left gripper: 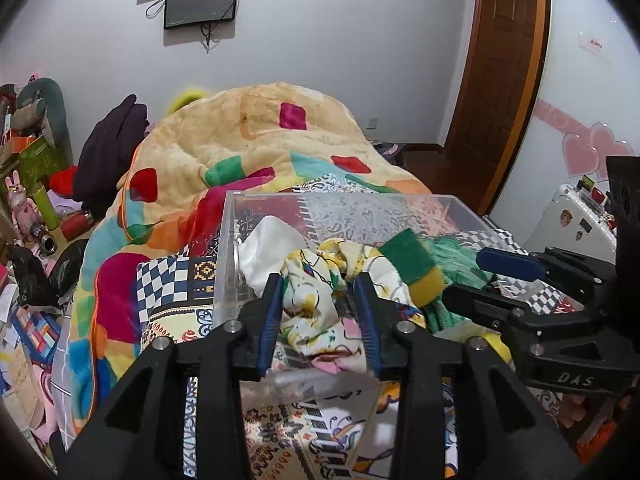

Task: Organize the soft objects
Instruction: 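Drop the sponge into the box with right tool while left releases the floral cloth inside, then grasp the beaded bracelet with left tool while right grasps the yellow fuzzy doll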

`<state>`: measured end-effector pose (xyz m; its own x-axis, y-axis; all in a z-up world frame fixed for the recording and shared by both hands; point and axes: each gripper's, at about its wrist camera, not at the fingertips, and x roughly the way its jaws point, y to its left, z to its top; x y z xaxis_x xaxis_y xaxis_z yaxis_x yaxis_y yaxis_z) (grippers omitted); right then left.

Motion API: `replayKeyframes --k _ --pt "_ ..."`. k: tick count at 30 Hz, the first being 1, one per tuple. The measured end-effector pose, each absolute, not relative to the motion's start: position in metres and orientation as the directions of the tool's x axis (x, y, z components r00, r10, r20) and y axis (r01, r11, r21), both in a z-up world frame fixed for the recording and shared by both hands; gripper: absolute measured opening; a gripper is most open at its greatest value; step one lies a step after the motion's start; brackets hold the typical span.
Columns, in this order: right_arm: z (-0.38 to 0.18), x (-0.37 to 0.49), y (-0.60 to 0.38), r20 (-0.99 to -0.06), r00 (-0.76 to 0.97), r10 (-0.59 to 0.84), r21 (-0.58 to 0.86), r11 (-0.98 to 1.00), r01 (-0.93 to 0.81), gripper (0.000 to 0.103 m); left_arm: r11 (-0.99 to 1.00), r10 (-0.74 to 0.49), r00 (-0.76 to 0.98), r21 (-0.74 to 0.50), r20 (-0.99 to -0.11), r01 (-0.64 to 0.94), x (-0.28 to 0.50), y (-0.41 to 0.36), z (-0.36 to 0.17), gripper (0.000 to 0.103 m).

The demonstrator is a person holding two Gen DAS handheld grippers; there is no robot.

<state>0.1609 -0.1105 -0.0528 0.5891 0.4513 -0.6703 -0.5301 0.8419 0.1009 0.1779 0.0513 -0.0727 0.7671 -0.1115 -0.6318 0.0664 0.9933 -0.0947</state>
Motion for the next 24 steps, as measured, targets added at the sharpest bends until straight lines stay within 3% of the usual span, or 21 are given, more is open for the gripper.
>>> replayKeyframes --k 5,9,11,14,17,24 --pt "-0.039 0.152 -0.117 -0.645 0.612 0.458 0.101 0.845 -0.526 0.056 0.992 -0.123 0.794 -0.090 -0.596 0.086 0.160 0.048 -0.055 0.064" --pt "-0.025 0.144 -0.125 -0.617 0.638 0.460 0.097 0.849 -0.519 0.058 0.993 -0.117 0.822 -0.076 -0.558 0.090 0.143 0.045 -0.039 0.072" --pt "-0.019 0.139 -0.130 -0.600 0.655 0.460 0.096 0.853 -0.512 0.073 0.993 -0.119 0.827 -0.073 -0.549 0.094 0.135 0.044 -0.033 0.081" --pt "-0.011 0.129 -0.136 -0.568 0.683 0.459 0.089 0.859 -0.504 0.081 0.994 -0.112 0.833 -0.062 -0.541 0.093 0.121 0.043 -0.028 0.094" --pt "-0.009 0.119 -0.142 -0.562 0.692 0.453 0.079 0.862 -0.500 0.082 0.995 -0.098 0.831 -0.051 -0.548 0.084 0.109 0.044 -0.029 0.101" --pt "-0.037 0.112 -0.148 -0.628 0.653 0.423 0.086 0.871 -0.483 0.084 0.996 -0.088 0.758 -0.046 -0.647 0.076 0.093 0.046 -0.061 0.101"
